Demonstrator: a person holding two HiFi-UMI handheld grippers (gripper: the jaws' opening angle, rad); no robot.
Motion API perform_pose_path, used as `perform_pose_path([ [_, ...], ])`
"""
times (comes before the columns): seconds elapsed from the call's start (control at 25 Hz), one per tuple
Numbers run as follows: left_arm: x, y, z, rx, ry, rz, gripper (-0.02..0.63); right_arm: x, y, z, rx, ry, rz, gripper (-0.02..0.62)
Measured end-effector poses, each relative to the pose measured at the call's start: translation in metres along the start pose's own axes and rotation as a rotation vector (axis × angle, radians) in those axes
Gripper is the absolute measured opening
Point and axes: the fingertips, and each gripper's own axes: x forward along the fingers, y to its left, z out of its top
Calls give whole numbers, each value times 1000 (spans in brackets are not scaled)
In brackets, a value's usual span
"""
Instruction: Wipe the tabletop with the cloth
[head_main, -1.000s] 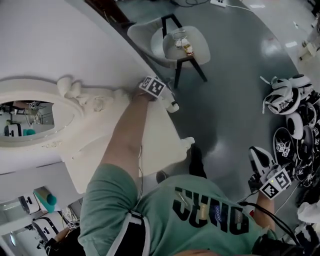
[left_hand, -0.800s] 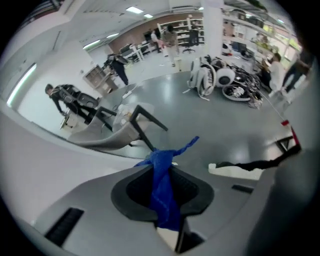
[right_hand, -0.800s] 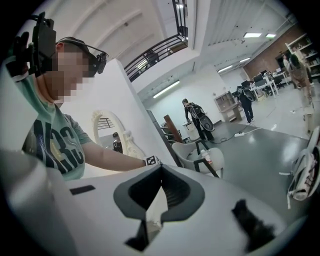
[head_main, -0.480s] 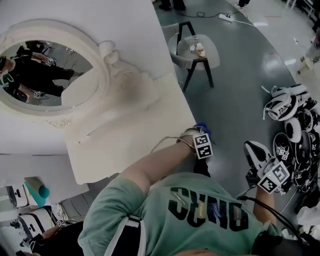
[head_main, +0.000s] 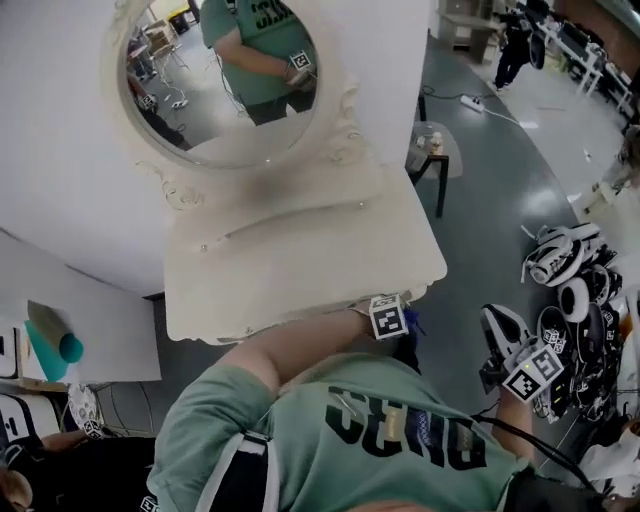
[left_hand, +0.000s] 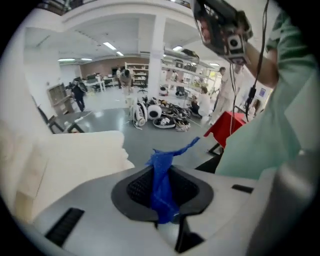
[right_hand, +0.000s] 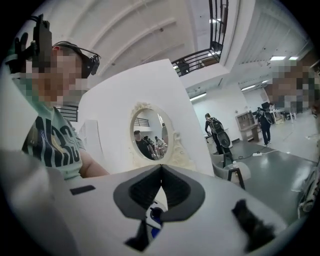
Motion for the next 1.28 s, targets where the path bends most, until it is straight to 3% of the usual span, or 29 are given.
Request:
perform_pose_path([
  [0.16, -93, 25, -45, -201, -130, 145, 78, 32, 36, 22, -44, -15, 106, 12],
  [0.36, -172, 31, -116, -463, -250, 333, 78, 71, 27, 40, -79, 9, 218, 12],
  [0.48, -220, 22, -162, -670, -310, 483, 78, 108, 14, 45, -87, 49, 317, 12],
  [0.56, -259, 11, -186, -790, -372, 623, 78, 136, 11, 46, -94, 70, 404, 12],
  [0.68, -324, 3, -207, -953, -563, 863, 78, 172, 10, 43, -103, 101, 514, 12],
  [0.76, -364, -3, -214, -1022, -708, 973, 80, 193, 18, 41, -101, 118, 568, 12],
  [0.88, -411, -23, -227, -1001, -765, 1089, 80, 215, 47, 39, -102, 124, 641, 12],
  [1.0, -460, -28, -237, -936, -852, 1169, 80, 234, 67, 43, -80, 104, 635, 12],
  [1.12, -498, -22, -241, -857, -983, 1159, 80, 250, 80, 50, -59, 79, 560, 12],
  [1.28, -537, -5, -255, -752, -1054, 1074, 80, 267, 112, 55, -56, 31, 448, 11],
])
